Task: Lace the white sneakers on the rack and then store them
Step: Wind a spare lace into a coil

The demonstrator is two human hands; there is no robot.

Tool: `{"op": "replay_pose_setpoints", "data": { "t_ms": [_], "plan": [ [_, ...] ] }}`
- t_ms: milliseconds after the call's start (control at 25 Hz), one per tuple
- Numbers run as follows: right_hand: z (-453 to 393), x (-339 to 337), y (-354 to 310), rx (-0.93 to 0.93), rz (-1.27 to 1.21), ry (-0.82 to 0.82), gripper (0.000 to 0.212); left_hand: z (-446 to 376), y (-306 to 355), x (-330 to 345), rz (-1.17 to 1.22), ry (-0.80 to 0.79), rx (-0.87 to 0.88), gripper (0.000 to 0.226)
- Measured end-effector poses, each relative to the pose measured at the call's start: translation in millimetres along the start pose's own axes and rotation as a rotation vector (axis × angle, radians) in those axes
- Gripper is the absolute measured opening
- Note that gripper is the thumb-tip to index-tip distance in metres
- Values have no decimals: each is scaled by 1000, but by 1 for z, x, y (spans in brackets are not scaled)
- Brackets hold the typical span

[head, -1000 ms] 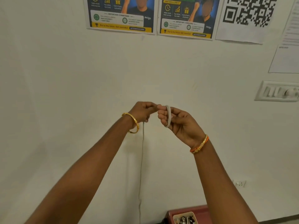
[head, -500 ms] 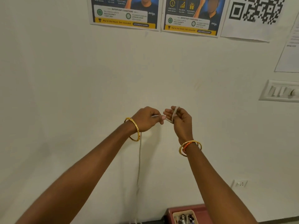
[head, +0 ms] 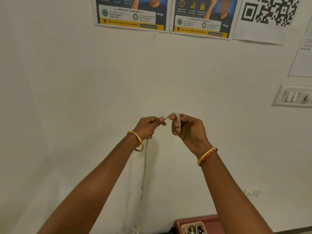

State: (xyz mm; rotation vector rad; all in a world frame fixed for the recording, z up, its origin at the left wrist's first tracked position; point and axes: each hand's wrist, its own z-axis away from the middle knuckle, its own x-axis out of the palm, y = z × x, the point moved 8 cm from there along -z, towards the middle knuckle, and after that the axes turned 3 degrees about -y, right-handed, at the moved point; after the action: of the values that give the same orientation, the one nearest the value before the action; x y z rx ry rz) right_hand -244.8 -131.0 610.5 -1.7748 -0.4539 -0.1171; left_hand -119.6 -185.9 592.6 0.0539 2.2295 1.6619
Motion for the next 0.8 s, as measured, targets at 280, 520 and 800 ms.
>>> {"op": "replay_pose_setpoints", "data": {
  "t_ms": [280,520,800],
  "plan": [
    [-22,-18,-4,-200,-571,291,28,26,-1,36,-154,-280,-43,37],
    [-25,-36,14,-241,-24,440,20,14,38,12,-489,-120,161,32],
    [-22,-3,16,-62,508,131,29,-17,52,-23,-411,72,252,22]
  ]
}}
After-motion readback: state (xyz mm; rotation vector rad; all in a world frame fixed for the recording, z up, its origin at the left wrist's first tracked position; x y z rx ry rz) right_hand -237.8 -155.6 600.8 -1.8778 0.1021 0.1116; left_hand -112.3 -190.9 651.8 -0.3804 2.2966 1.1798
